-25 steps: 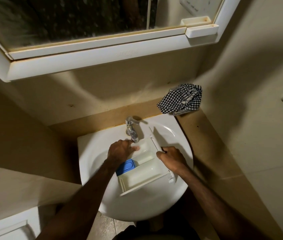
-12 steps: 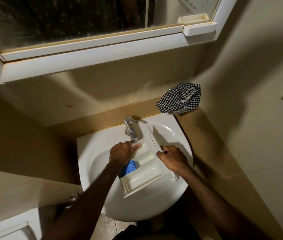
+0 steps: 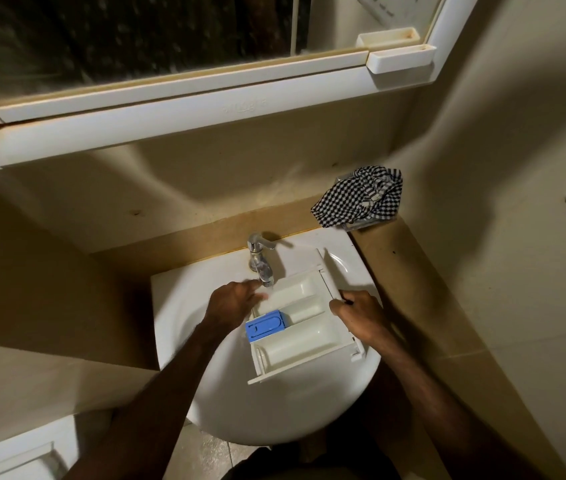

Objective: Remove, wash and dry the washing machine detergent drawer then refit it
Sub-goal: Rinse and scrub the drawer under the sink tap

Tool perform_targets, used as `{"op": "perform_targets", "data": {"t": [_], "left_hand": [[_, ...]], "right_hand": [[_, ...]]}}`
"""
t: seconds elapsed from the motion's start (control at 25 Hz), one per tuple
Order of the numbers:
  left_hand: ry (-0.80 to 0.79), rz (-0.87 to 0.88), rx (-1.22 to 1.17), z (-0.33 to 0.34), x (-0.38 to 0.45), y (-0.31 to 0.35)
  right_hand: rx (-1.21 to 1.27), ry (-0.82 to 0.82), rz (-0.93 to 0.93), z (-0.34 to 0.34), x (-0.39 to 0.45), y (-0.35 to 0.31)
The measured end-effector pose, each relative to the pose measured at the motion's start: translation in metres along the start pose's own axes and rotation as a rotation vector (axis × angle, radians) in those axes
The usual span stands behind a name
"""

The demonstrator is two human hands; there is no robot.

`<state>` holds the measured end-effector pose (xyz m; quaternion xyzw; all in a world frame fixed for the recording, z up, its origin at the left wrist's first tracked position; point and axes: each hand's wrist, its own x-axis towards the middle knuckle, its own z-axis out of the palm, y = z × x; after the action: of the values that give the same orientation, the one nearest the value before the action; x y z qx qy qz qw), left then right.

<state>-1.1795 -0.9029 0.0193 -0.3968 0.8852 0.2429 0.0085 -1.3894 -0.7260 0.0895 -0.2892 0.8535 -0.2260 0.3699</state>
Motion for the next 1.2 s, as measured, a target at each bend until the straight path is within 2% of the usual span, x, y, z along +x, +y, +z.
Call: {"op": "perform_targets", "data": {"t": [0.08,0.16,0.24,0.32,0.36,0.44,0.52,0.68,0.84,1.04,1.2], "left_hand": [[0.054,-0.064,0.072,0.001,-0.005,0.002],[0.042,-0.222,0.092,0.004,-0.003,0.013],[0.022,-0.251,0.049,0.009,0.0,0.016],[-0.01,-0.166,-0.182,0.013,-0.002,0.009],[-0.013,-0.143,-0.408,0.017,-0.005,0.003],[0.028,-0.247,-0.86,0.025,-0.009,-0.007],[0.078,-0.347,-1.042,0.028,-0.009,-0.008],[0.145,-0.452,-1.121,0.033,-0.006,0.006],[0.233,-0.522,-1.096,0.038,0.0,0.013],[0.117,-0.599,-1.29,0.036,-0.003,0.012],[0.083,-0.721,-1.448,0.042,-0.011,0.01]], "right_hand": [[0.002,0.017,0.009,-0.001,0.001,0.0],[-0.025,0.008,0.034,-0.001,0.0,-0.004],[-0.034,-0.013,0.04,-0.001,-0.001,-0.006],[-0.003,-0.031,0.026,-0.008,0.0,-0.005],[0.019,-0.025,0.031,-0.014,0.002,-0.005],[0.046,-0.003,0.032,-0.023,0.004,-0.003],[0.055,0.019,0.035,-0.029,0.005,-0.001],[0.021,0.035,0.048,-0.031,0.005,-0.001],[0.078,0.014,0.063,-0.038,0.007,0.0],[0.112,0.009,0.061,-0.033,0.009,0.007],[0.15,0.02,0.062,-0.029,0.009,0.011]]}}
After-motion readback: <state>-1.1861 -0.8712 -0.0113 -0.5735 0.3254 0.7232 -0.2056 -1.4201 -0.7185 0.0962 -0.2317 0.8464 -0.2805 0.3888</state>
